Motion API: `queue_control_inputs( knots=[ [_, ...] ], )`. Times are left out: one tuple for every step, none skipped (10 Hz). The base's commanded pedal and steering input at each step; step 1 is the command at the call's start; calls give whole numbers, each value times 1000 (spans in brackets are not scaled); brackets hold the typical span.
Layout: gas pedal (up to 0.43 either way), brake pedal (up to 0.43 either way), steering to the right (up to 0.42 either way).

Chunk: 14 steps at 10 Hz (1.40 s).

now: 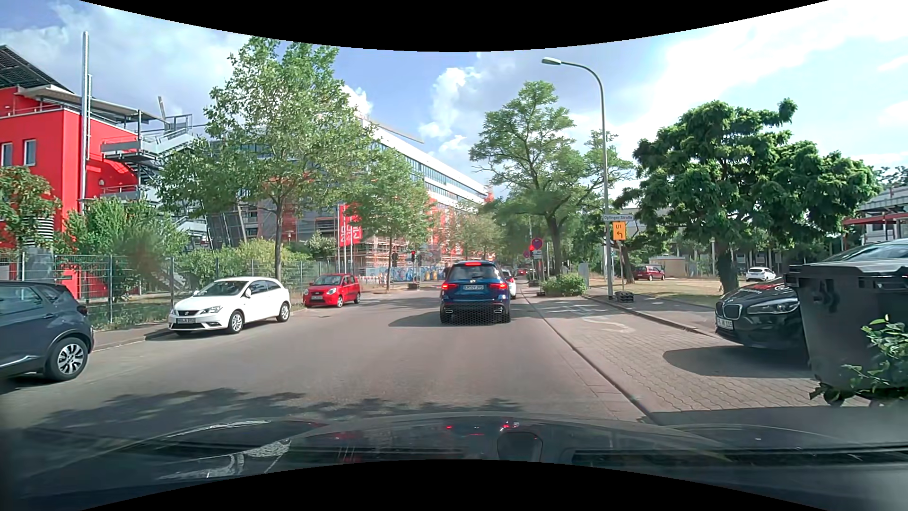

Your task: Follow the waypoints while adhering to traffic rules and regulations

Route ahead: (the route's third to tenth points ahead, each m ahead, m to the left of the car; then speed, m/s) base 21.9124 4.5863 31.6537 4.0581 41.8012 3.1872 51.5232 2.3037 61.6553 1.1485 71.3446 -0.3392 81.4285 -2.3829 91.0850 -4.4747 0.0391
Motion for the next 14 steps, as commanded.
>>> queue_control_inputs(
  knots=[
    [0,171,0],
    [0,159,0],
    [0,152,0],
    [0,146,0],
    [0,140,0],
    [0,140,0],
    [0,128,0],
    [0,122,0],
    [0,110,0],
    [0,110,0],
    [0,110,0],
    [0,104,0],
    [0,98,0],
    [0,85,0]
  ],
)
